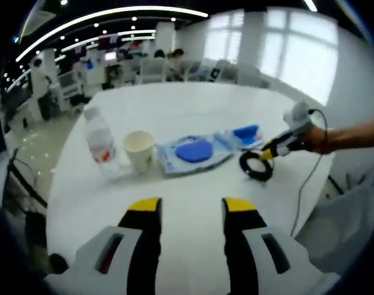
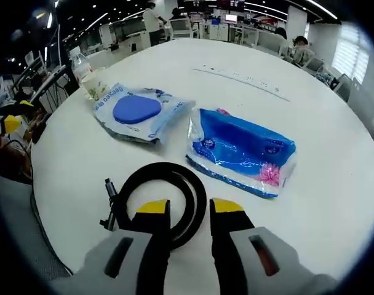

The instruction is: Arrange the tabletop items into an orderly group along one side of the table until the central work area is clear of visible clutter.

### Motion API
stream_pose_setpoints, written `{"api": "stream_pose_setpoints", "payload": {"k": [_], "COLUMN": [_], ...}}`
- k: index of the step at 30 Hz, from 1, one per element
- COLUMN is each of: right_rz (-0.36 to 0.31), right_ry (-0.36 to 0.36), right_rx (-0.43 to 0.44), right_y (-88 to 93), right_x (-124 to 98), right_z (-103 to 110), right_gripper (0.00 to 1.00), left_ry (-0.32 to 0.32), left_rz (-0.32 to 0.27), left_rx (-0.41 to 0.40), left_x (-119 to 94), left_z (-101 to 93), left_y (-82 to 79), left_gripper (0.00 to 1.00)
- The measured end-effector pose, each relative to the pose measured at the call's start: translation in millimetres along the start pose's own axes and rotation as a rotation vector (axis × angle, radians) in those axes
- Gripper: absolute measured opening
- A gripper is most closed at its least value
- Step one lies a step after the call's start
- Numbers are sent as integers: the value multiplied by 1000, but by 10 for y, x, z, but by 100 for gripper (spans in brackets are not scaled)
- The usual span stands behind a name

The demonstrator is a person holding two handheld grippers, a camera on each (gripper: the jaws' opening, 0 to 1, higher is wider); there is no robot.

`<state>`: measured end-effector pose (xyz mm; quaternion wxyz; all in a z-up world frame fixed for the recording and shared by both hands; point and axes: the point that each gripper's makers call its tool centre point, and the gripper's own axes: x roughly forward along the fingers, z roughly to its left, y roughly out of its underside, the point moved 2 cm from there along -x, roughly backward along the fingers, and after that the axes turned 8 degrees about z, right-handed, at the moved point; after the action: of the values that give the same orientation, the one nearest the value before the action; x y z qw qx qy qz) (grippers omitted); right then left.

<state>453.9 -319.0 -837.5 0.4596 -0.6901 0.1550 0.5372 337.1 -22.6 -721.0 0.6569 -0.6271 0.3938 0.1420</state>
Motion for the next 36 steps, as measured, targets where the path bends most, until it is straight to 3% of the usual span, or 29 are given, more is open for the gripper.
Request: {"api": "stream_pose_setpoints", "payload": {"k": [10, 15, 21, 26, 36], "right_rz": [43, 47, 38, 3, 7], "right_ry": [45, 38, 37, 28, 21], "right_rx": [-42, -41, -38, -39, -105], "right_y": [24, 25, 25, -84, -248], "right_x": [20, 28, 29, 112, 92], "right_z": [24, 11, 22, 5, 265], "right_gripper": [11, 11, 7, 4, 3], "left_ry": [-16, -40, -48, -43, -35], "left_rz": [-24, -32, -35, -29, -34], "left_rx": [-27, -60, -101, -113, -109], "left_x": [-381, -485, -526, -523, -517], "left_z": [-61, -24, -14, -33, -72], "left_y": [163, 268, 390, 442, 435], "left_gripper": [34, 33, 33, 32, 31]}}
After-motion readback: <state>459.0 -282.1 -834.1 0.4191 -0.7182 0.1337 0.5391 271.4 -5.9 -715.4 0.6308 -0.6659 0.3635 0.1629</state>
